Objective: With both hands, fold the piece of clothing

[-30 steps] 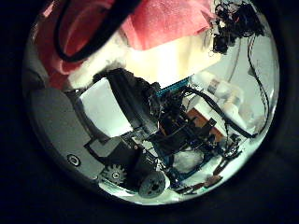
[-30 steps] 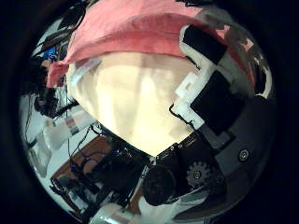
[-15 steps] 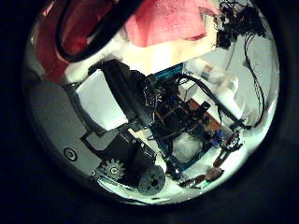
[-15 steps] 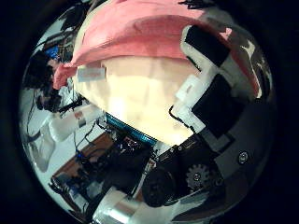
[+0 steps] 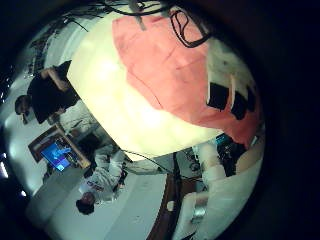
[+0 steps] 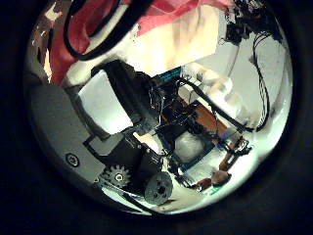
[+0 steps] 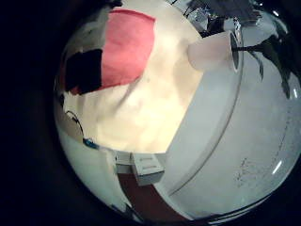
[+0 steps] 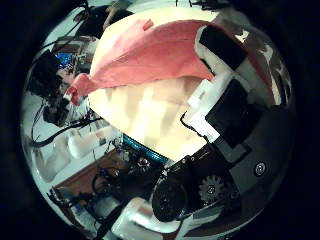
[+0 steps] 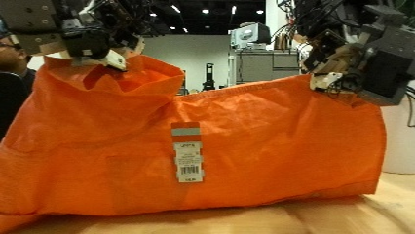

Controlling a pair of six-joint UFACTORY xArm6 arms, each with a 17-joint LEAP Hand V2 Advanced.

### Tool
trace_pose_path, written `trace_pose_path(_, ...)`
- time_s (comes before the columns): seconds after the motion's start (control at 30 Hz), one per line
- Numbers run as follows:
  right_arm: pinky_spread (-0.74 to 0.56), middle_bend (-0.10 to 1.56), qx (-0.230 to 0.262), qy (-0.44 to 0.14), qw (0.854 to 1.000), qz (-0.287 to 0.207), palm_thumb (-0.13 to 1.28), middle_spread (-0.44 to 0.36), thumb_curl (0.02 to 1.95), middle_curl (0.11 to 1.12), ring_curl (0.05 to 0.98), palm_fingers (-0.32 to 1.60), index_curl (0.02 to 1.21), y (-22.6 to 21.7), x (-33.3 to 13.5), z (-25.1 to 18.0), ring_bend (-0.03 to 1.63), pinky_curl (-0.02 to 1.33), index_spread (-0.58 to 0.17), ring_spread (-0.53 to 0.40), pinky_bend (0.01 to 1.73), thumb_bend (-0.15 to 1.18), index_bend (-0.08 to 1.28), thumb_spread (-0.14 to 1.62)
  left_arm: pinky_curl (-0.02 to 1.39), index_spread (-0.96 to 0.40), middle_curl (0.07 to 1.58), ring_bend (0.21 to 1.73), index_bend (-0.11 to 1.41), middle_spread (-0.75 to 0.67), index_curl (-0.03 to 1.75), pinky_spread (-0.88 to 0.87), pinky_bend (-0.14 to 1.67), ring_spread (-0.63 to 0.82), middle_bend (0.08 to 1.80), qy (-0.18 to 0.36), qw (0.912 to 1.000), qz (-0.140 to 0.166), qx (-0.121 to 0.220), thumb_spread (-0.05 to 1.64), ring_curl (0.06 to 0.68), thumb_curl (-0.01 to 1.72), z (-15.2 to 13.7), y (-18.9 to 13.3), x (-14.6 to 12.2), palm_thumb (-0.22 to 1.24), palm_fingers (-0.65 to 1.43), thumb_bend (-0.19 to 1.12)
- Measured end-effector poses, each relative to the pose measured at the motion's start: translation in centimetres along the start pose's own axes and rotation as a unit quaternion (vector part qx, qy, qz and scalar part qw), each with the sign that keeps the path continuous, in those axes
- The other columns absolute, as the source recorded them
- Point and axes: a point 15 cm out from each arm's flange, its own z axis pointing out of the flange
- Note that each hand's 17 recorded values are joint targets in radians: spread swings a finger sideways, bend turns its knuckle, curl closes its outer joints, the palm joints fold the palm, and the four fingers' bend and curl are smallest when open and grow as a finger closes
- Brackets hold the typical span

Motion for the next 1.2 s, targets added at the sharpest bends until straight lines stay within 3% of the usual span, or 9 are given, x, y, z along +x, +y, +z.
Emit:
trace_pose_path(0.5,-0.28,1.21,-0.019,-0.028,0.999,0.026,1.08,-0.22,0.81,1.05,0.921,0.91,1.06,-9.6,2.9,3.1,1.31,1.07,-0.34,-0.287,1.16,0.0,1.03,1.32,0.71,-0.74,1.12,1.24,0.27,-0.57,1.35,-0.71,0.92,-0.43,0.87,0.026,0.9982,-0.052,0.015,1.59,0.594,0.29,-1.0,-8.7,-8.3,0.51,0.97,0.19)
trace_pose_path(0.8,-0.29,1.22,-0.009,-0.051,0.998,0.028,1.08,-0.228,0.82,1.06,0.938,0.89,1.06,-16.3,2.4,4.9,1.31,1.11,-0.339,-0.294,1.16,0.0,1.04,1.33,0.73,-0.73,1.13,1.25,0.28,-0.57,1.37,-0.71,0.91,-0.42,0.87,0.027,0.9971,-0.057,0.042,1.59,0.598,0.29,-0.2,-12.8,-9.9,0.5,0.96,0.21)
trace_pose_path(0.93,-0.29,1.22,0.04,-0.041,0.998,0.032,1.08,-0.23,0.83,1.06,0.943,0.88,1.06,-19.6,2.1,5.1,1.32,1.13,-0.337,-0.296,1.15,0.0,1.05,1.33,0.74,-0.72,1.14,1.25,0.26,-0.57,1.38,-0.71,0.91,-0.42,0.87,0.023,0.9949,-0.068,0.07,1.58,0.6,0.29,-0.2,-14.3,-11.3,0.46,0.94,0.2)
trace_pose_path(1.07,-0.29,1.22,0.056,-0.038,0.997,0.034,1.07,-0.232,0.83,1.05,0.945,0.89,1.05,-21.0,1.8,5.6,1.32,1.14,-0.336,-0.295,1.15,-0.01,1.04,1.33,0.73,-0.71,1.11,1.18,0.24,-0.57,1.35,-0.71,0.84,-0.44,0.89,0.059,0.991,-0.091,0.079,1.54,0.582,0.25,0.7,-14.5,-12.2,0.33,0.89,0.13)
trace_pose_path(1.2,-0.29,1.22,0.058,-0.038,0.997,0.033,1.07,-0.233,0.84,1.05,0.945,0.89,1.05,-21.1,1.7,5.5,1.32,1.14,-0.335,-0.295,1.15,0.0,1.04,1.32,0.74,-0.66,1.05,1.01,0.16,-0.54,1.29,-0.7,0.81,-0.41,0.83,0.08,0.9905,-0.099,0.053,1.45,0.539,0.22,2.8,-14.2,-12.9,0.22,0.6,0.05)
